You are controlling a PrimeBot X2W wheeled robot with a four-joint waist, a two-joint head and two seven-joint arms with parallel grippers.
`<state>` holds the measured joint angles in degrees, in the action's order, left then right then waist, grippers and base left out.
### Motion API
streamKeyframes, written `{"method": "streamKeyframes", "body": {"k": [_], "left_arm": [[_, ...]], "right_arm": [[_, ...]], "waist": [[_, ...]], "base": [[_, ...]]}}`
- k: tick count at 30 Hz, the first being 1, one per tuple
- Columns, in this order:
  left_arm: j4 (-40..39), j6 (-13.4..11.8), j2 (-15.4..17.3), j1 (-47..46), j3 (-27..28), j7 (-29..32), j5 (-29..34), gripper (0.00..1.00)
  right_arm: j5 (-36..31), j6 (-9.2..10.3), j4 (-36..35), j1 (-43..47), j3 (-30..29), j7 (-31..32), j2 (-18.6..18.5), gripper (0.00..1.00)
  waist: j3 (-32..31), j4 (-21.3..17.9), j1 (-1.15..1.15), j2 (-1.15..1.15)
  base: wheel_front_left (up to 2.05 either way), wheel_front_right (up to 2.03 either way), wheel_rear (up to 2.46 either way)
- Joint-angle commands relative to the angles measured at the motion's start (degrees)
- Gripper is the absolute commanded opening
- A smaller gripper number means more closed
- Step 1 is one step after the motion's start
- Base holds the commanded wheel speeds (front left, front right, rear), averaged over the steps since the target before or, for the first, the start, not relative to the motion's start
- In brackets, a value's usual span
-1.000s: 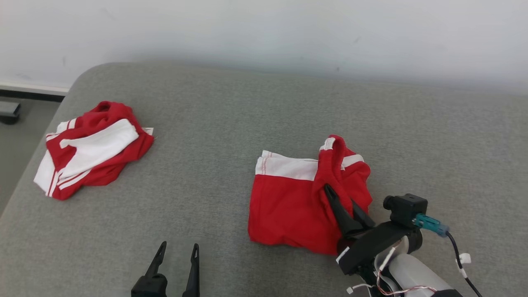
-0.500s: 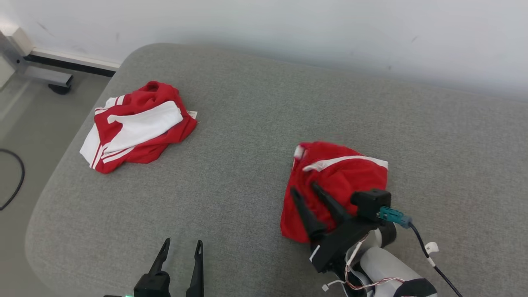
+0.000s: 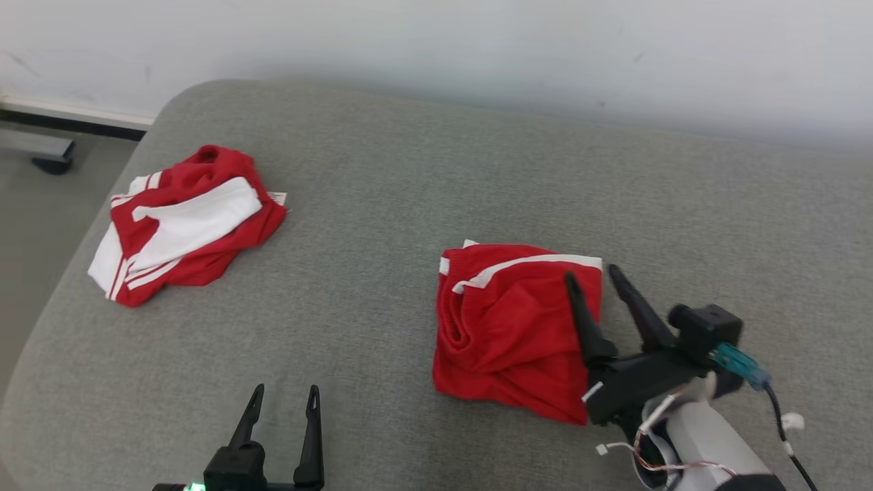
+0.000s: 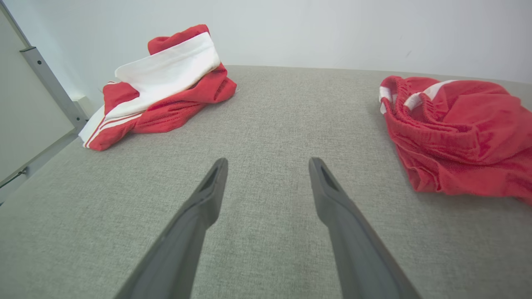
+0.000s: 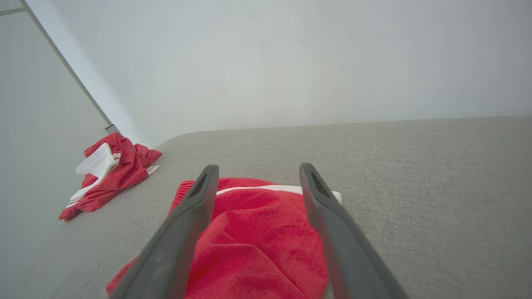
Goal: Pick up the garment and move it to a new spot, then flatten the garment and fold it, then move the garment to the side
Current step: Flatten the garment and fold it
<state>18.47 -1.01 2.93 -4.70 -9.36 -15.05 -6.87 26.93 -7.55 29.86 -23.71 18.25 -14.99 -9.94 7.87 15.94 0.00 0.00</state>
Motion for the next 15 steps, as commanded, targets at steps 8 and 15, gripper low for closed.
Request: {"method": "streamKeyframes", "body": {"k": [8, 15], "left_arm": [[0.18, 0.22, -0.06, -0.1, 1.45, -0.19, 0.56, 1.0], [1.28, 0.6, -0.06, 0.22, 2.71, -0.19, 1.03, 1.0]], "right_arm": [[-10.48, 0.11, -4.57, 8.65, -13.09, -0.13, 3.42, 1.0], [-14.76, 0.11, -5.18, 13.45, -18.94, -0.13, 4.94, 1.0]], "waist": [[-1.45, -5.51, 0.0, 0.0], [-2.61, -8.22, 0.0, 0.0]], "base": [[0.0, 0.0, 0.0], [0.0, 0.0, 0.0]]}}
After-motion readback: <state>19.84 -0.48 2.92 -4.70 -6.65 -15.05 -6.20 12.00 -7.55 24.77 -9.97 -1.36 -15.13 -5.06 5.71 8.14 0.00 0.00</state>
